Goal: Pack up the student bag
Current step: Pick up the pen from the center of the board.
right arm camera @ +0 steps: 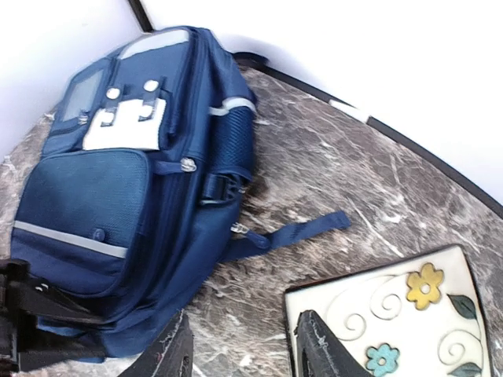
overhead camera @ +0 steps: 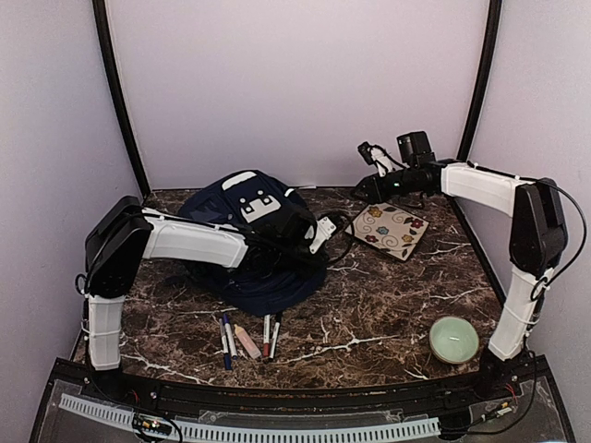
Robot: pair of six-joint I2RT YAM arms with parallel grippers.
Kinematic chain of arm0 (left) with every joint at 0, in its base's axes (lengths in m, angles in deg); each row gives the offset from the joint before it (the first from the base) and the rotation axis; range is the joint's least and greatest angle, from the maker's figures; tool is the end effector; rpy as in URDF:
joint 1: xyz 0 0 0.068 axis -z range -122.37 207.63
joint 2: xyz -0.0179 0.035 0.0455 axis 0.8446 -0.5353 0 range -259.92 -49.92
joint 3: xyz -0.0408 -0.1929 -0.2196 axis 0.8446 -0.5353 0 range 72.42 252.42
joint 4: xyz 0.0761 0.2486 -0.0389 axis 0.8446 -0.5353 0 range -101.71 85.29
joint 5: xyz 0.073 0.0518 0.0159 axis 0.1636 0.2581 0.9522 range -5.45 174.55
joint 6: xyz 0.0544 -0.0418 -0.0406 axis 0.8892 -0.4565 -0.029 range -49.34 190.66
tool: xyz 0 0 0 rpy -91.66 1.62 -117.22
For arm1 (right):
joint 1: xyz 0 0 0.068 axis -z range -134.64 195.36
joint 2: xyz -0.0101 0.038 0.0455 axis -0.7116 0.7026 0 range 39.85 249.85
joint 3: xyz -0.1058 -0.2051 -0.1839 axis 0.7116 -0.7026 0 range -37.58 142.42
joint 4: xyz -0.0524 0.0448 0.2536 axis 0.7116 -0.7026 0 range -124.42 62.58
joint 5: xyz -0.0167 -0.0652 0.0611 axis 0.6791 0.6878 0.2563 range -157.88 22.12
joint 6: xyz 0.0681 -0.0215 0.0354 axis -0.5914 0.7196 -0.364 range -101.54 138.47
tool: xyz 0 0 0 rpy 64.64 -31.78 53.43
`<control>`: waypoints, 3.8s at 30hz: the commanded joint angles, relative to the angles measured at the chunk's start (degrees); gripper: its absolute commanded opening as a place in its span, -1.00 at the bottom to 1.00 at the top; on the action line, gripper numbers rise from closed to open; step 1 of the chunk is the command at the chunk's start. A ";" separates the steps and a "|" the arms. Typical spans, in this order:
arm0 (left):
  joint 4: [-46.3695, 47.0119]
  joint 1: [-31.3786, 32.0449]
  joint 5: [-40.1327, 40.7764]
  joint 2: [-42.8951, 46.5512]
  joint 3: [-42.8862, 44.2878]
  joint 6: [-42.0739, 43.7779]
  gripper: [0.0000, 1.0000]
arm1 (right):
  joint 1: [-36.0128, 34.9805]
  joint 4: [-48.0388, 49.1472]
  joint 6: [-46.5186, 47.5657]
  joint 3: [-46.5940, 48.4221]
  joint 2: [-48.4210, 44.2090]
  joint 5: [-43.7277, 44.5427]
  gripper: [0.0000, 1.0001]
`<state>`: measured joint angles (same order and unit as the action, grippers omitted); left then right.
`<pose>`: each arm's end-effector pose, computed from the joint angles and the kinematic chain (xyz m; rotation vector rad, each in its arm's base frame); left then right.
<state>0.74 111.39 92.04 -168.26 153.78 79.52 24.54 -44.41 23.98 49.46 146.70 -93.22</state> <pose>0.3088 -0.4063 0.1914 1.0410 1.8619 -0.3267 0.4234 0.1924 0.2796 -0.7425 2.0856 0.6370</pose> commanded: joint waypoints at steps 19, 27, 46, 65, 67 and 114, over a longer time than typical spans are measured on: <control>-11.84 -0.19 21.47 37.31 -27.56 -7.68 0.86 | -3.44 -11.29 16.65 -0.37 -9.02 -20.17 -0.08; -16.41 -12.97 4.77 42.53 -30.63 -23.98 0.58 | -18.27 -23.78 36.74 -2.92 -5.42 -12.64 -0.30; -10.09 -15.90 -2.94 37.99 -31.39 -28.68 0.44 | -40.40 -26.09 52.70 6.27 13.69 9.37 -0.29; -8.76 -15.93 -4.05 37.06 -32.30 -29.46 0.45 | -43.25 -25.74 53.36 9.66 20.94 10.53 -0.27; -8.66 -15.89 -4.30 36.96 -32.47 -29.60 0.45 | -43.44 -25.89 53.37 9.39 20.79 10.59 -0.27; -10.04 -15.92 -5.29 38.80 -32.90 -30.07 0.44 | -46.13 -37.92 50.43 11.77 21.74 18.46 -0.69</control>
<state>-8.22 95.74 87.73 -131.54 120.19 50.06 -21.11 -78.44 77.29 63.87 168.84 -79.04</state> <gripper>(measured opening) 0.721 0.162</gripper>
